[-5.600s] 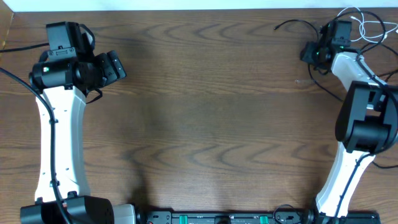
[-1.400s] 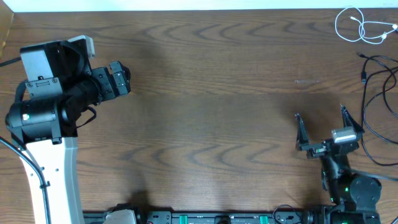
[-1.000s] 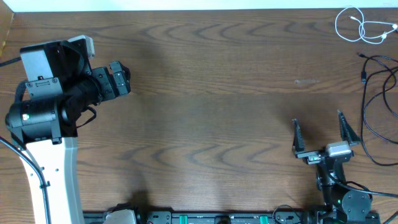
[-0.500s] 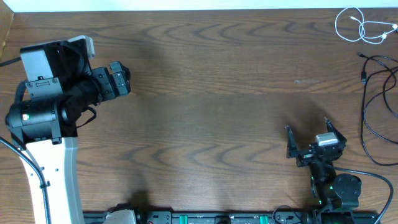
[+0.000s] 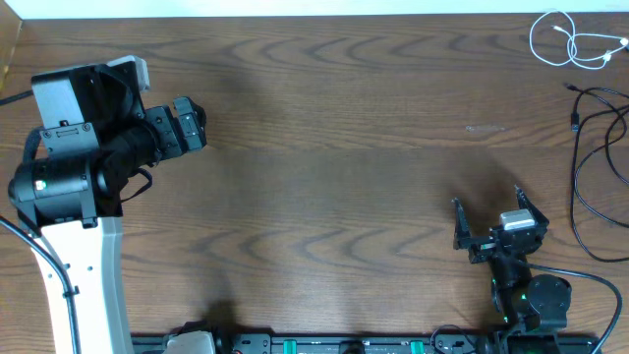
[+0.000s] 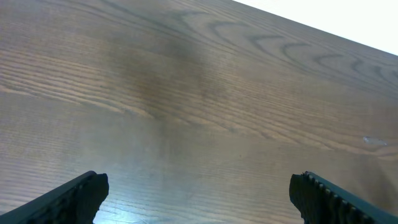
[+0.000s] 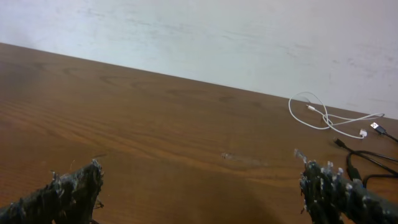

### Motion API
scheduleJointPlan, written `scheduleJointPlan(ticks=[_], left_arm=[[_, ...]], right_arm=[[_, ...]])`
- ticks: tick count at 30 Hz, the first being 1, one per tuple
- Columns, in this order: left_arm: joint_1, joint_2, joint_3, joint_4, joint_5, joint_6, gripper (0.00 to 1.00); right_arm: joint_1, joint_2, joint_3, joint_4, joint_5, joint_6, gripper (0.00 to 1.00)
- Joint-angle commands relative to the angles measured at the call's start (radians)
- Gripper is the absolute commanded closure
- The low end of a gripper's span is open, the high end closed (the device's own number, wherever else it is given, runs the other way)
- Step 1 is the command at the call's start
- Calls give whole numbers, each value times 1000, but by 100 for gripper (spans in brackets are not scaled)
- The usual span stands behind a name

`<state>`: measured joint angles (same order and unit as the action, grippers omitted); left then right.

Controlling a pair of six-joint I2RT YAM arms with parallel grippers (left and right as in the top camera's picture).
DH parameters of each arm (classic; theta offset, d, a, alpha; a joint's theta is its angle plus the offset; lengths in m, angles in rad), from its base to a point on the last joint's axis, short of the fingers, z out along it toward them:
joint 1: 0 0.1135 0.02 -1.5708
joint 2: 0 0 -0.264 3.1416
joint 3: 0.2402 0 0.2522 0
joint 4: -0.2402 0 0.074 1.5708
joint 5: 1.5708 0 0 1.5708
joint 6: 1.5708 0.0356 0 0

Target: Untangle cables

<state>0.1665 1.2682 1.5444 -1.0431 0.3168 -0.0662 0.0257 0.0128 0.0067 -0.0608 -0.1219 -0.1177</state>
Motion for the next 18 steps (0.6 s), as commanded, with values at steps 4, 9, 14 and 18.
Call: scheduleJointPlan(ticks=[4,9,14,18], left_arm=[[0,3,10,0,12,13,2],[0,3,10,0,12,13,2],[0,3,10,0,-22,21,2],[0,-5,10,-12,-45,25,2]], right_arm=[[8,-7,-1,-5,11,-3,1],[8,-7,-1,-5,11,-3,1],[8,-7,-1,-5,11,-3,1],[8,-7,-1,-5,11,-3,1]])
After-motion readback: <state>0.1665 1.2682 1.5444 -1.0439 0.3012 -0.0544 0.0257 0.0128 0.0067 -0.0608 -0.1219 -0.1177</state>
